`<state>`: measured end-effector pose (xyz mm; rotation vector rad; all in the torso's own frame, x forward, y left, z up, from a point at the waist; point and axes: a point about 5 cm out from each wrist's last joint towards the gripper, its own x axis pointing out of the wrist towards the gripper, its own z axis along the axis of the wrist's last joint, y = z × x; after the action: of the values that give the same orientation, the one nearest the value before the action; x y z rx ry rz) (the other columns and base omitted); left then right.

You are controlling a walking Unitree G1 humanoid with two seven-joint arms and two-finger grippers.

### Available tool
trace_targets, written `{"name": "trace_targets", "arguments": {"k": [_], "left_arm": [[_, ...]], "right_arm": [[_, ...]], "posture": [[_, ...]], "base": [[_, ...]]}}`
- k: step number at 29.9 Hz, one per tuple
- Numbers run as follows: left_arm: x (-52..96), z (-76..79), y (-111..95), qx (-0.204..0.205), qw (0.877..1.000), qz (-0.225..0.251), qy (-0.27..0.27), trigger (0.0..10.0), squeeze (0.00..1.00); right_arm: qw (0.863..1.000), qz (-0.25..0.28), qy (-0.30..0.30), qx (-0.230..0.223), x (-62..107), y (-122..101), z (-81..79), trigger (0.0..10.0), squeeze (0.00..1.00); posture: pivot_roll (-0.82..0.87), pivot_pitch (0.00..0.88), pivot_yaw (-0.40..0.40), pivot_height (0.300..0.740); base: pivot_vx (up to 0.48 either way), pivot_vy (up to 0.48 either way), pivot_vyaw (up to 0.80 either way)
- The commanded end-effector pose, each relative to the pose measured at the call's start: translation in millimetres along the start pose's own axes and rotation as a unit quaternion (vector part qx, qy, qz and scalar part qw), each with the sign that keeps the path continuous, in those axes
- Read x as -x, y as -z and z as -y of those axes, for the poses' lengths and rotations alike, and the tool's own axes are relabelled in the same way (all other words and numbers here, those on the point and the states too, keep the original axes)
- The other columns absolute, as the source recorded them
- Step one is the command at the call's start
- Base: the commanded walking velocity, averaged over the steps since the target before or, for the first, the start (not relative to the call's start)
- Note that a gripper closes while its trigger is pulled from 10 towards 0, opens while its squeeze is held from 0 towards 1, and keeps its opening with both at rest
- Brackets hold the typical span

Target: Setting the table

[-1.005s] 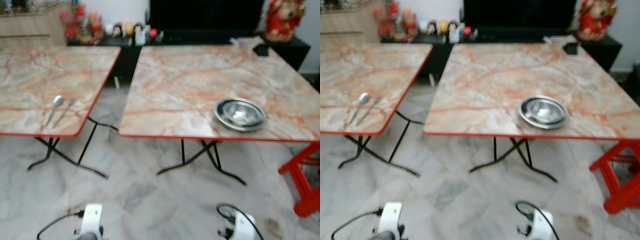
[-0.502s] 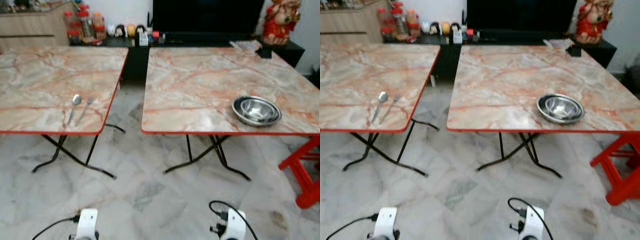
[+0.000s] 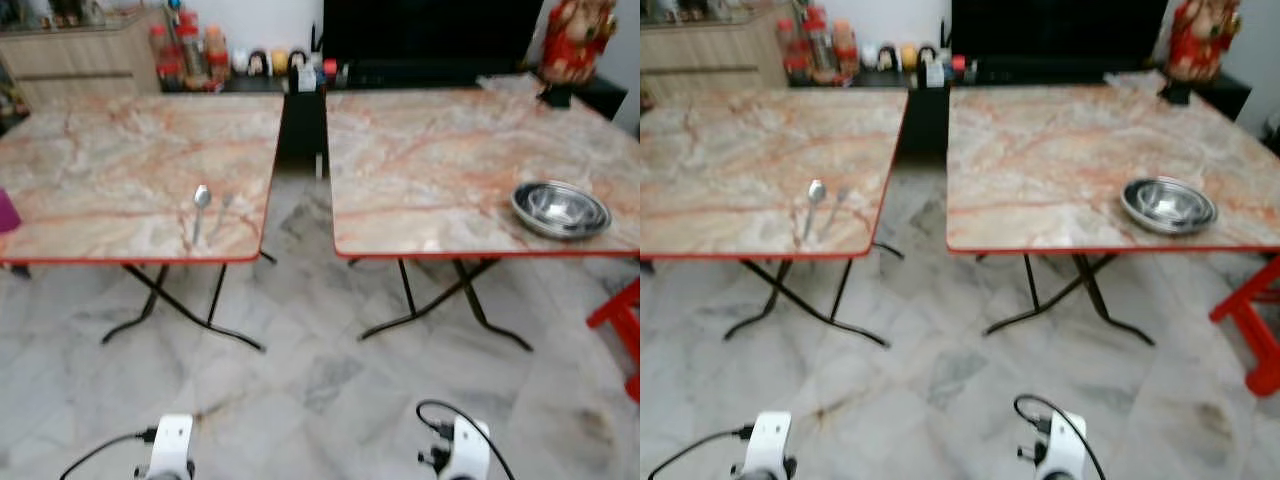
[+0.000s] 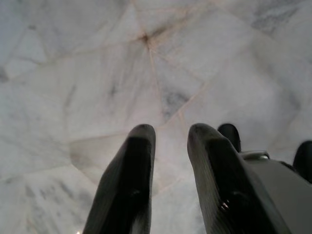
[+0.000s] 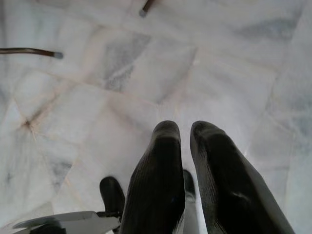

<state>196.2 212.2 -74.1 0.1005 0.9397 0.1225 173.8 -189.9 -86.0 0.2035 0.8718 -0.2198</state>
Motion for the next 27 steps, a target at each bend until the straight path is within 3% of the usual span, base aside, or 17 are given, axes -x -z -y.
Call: {"name": "trace_targets", "arguments": {"k": [1,27], "left_arm": [[-0.2,0.1,-0.7,0.003,1.0,-0.001,-0.001,10.0,0.0],[-1.2,1.0,-7.9,0.007,1.0,0.008,-0.001,10.0,0.0]], "right_arm": [[1.0,-0.001,0.004,-0.001,0.4,1.2,1.4,10.0,0.0],[1.0,0.008,0.005,-0.01,0.0,-1.1,-1.1,10.0,0.0]], "posture": [[-0.02,0.0,0.018,0.74],[-0.02,0.0,0.026,0.74]], "base": [[0.0,0.36,0.0],[0.0,0.357,0.0]]}}
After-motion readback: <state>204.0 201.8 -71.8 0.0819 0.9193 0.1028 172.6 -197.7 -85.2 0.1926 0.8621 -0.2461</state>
